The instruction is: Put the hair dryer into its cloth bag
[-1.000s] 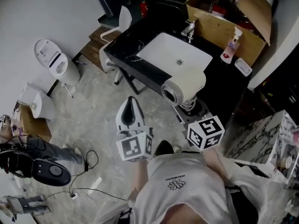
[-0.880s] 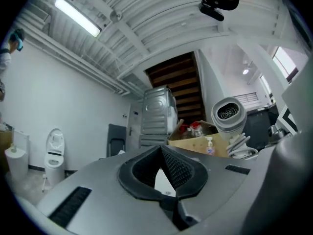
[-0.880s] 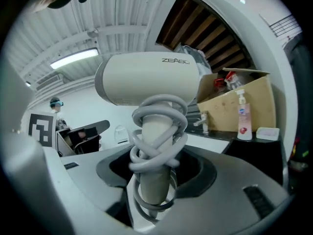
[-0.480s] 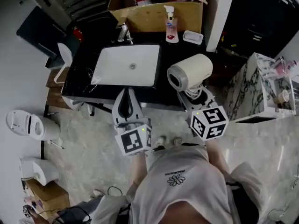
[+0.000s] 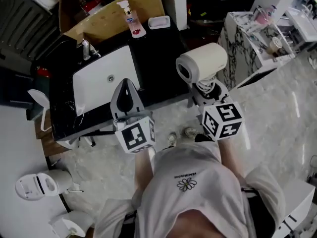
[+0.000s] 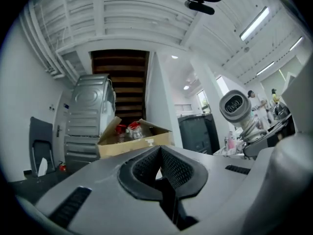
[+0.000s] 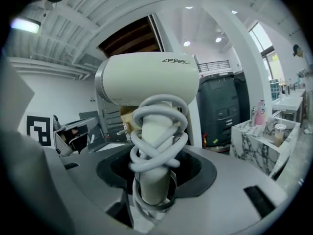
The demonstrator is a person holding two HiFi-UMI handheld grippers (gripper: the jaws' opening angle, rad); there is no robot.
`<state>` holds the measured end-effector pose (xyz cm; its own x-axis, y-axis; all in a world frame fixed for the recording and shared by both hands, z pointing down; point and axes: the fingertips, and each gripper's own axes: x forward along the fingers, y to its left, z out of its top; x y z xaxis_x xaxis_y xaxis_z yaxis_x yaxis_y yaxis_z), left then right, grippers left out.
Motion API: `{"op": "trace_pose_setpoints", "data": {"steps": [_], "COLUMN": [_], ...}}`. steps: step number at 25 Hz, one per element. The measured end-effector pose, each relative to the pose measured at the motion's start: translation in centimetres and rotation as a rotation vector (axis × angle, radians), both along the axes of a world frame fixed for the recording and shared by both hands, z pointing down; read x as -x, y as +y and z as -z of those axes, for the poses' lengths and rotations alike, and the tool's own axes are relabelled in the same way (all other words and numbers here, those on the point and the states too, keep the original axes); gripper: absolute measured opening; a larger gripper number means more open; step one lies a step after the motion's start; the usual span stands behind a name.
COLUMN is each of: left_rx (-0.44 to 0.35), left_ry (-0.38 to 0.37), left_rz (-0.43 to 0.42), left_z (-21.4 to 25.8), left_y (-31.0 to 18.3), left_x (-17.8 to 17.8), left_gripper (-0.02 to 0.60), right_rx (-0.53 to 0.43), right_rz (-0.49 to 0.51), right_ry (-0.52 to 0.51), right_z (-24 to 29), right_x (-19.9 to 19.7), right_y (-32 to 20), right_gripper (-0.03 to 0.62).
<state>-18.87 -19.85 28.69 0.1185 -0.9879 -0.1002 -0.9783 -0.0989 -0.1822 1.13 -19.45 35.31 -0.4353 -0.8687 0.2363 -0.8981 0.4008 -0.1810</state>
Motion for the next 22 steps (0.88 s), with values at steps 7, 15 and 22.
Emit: {"op": "trace_pose_setpoints", "data": {"steps": [7,15,22], "left_rx": [0.026,0.053,0.144], "left_ry": [-0.079,-0.124,-0.411], "left_rz": [-0.126,-0.198,-0.624], "left_z": [-1.0,-2.4,-5.7], "left_y": [-0.5,-0.7,-2.0], "left_x": [-1.7,-2.7,-6.1], "left_gripper": [0.014,0.014,0.144], "right_rx": [0.019,0.036,0.044], "right_rz": [-0.153,-0.19,-0.161], "right_ry": [-0.009,-0.008,-0.007], "right_z": [-0.4,-0.9,-1.2], "right_x": [-1.6,-1.6,-1.1], "right_y": [2.3,3.4,4.2], "right_gripper": [0.209,0.209,0.209]}}
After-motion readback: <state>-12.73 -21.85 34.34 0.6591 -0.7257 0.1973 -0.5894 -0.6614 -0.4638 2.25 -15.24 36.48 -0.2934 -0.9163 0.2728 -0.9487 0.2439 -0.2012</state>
